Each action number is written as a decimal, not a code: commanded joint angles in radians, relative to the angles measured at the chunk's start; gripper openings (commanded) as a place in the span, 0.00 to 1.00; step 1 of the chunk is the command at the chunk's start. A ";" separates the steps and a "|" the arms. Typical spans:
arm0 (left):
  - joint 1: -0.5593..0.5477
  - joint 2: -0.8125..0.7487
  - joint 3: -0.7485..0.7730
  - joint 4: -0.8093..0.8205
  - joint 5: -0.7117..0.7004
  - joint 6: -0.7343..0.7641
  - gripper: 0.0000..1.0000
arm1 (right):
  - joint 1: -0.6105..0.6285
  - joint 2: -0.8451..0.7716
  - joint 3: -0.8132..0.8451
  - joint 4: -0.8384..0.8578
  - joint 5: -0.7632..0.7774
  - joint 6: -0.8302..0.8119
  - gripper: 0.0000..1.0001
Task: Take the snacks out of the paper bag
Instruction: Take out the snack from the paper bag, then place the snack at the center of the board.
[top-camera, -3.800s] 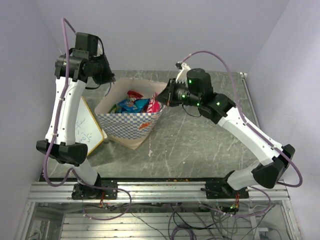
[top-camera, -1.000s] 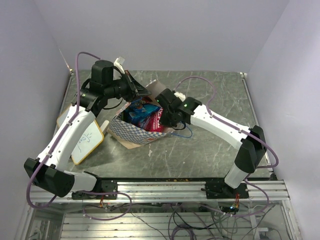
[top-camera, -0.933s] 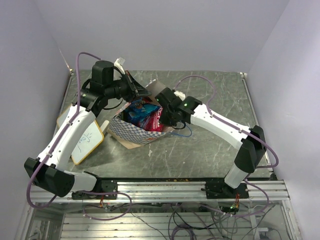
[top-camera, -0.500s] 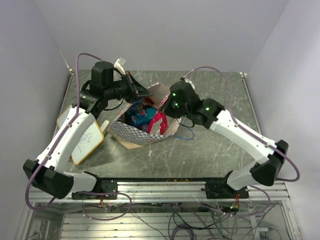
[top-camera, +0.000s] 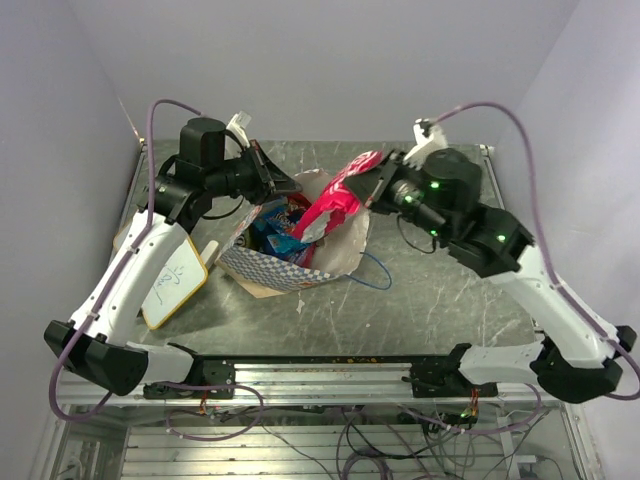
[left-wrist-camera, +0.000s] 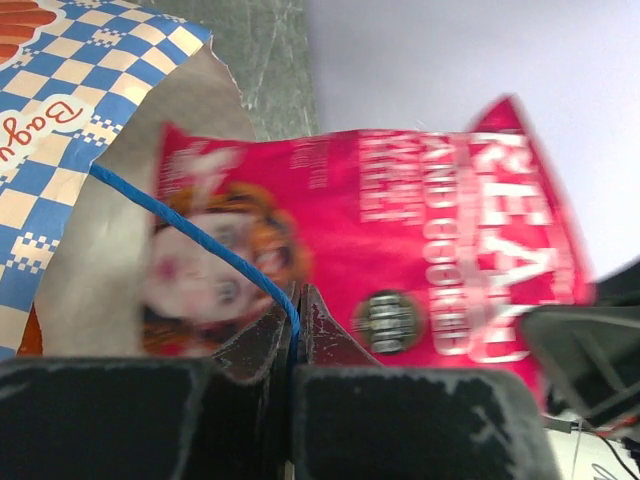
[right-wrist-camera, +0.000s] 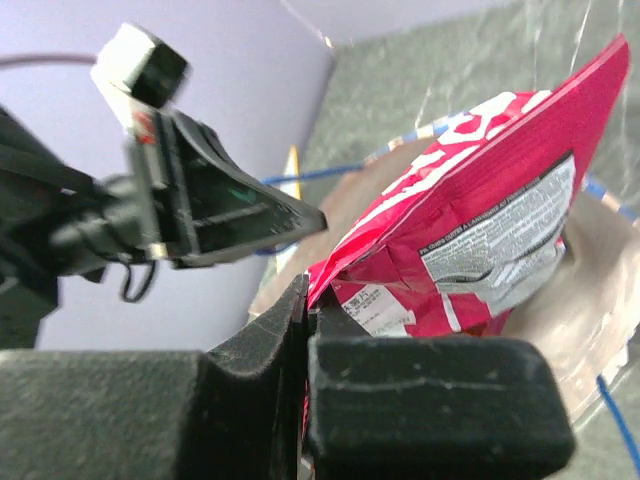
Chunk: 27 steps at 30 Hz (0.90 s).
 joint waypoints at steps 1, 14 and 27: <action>-0.012 -0.013 0.039 -0.030 -0.004 0.037 0.07 | 0.004 -0.075 0.122 -0.003 0.165 -0.160 0.00; -0.012 -0.009 0.063 -0.067 -0.059 0.053 0.07 | 0.003 -0.130 0.201 -0.345 0.813 -0.234 0.00; -0.012 0.042 0.095 -0.095 -0.024 0.031 0.07 | -0.296 -0.061 -0.143 -0.077 0.554 -0.311 0.00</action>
